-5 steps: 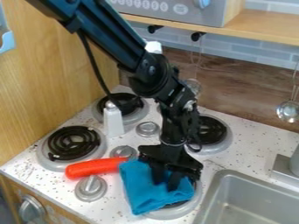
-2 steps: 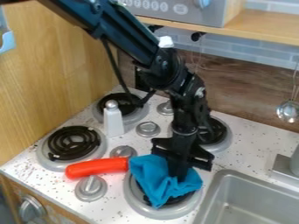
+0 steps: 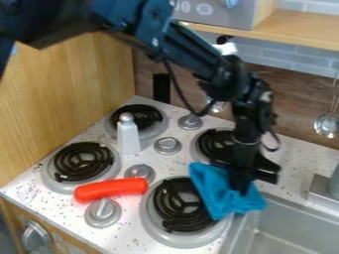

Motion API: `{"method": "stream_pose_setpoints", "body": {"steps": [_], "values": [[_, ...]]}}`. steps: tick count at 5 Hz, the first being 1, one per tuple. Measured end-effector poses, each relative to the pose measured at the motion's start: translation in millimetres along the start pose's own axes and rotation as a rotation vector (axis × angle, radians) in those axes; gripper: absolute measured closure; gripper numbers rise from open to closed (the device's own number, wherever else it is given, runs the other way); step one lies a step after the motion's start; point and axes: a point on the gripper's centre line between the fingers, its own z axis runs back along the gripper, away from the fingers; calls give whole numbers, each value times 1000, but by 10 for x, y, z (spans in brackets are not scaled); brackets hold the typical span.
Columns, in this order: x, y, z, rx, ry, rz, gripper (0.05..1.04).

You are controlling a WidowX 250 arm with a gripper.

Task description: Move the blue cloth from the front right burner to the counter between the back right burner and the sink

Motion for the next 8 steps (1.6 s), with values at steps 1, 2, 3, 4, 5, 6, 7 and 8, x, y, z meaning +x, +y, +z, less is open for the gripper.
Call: {"method": "stream_pose_setpoints", "body": {"steps": [1,2,3,4,5,6,7,8], "values": [[189,-197,164,-38,-45,-26,1006],[349,-273,287,-58,-77,-30,1006],[411,-293,340,-53,-100,-30,1006],[517,-316,401,-40,-154,-53,1006],[696,-310,109,2,-183,-82,980],[773,-230,-17,70,-203,-39,797],[399,-106,7,71,-192,-38,521],[378,-199,377,-16,-247,-45,217]]}}
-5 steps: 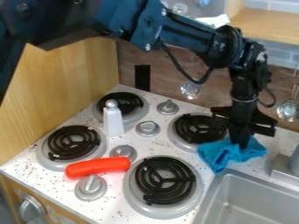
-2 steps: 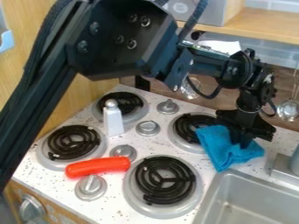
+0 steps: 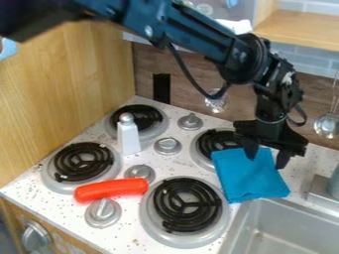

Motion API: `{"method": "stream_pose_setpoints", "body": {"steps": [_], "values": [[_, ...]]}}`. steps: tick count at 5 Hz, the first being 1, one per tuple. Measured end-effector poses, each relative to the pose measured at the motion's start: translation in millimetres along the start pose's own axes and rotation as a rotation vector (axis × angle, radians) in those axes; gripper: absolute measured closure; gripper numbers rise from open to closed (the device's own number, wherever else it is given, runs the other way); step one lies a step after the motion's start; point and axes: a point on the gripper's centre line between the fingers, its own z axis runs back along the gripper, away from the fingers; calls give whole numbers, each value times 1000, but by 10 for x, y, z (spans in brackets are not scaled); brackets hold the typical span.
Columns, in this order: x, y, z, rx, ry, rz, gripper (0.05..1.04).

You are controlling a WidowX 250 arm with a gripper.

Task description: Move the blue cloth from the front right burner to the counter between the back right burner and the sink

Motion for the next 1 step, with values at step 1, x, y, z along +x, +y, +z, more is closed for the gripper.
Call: {"method": "stream_pose_setpoints", "body": {"steps": [1], "values": [[-175,51,524,-38,-18,21,72]]}}
